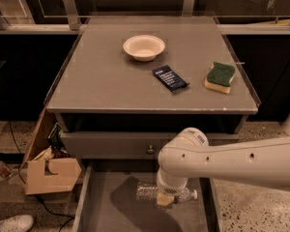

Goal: Pick water bottle from middle drawer and place on counter

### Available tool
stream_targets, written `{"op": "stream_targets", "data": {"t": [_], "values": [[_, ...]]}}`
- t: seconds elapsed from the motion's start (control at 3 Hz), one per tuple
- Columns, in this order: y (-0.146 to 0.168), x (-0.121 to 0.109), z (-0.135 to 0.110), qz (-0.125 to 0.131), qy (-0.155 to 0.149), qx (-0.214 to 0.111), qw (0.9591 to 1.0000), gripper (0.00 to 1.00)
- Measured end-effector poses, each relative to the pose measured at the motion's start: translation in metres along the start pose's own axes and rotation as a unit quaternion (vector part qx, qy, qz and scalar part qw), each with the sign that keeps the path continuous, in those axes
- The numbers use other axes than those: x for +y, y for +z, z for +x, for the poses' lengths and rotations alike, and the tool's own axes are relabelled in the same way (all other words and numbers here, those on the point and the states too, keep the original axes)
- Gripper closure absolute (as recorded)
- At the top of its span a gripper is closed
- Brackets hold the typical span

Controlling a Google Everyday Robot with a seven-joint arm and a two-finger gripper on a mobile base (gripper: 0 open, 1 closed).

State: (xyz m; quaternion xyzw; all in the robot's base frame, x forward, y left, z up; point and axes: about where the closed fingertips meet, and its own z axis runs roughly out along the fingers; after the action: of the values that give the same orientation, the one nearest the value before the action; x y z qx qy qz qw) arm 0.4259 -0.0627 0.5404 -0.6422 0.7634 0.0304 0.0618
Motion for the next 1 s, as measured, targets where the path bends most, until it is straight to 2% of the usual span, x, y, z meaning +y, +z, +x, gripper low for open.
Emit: {"op": "stream_targets", "data": {"t": [0.33, 0.67, 1.0], "values": [[-0.031, 0.009, -0.012, 0.02, -0.025, -0.01, 0.9994, 1.0], [-0.03, 0.007, -0.012, 0.019, -0.024, -0.01, 0.9995, 1.0], [-0.064, -0.004, -0.049, 0.044, -0.063, -0.023, 0.9968, 1.0]]}}
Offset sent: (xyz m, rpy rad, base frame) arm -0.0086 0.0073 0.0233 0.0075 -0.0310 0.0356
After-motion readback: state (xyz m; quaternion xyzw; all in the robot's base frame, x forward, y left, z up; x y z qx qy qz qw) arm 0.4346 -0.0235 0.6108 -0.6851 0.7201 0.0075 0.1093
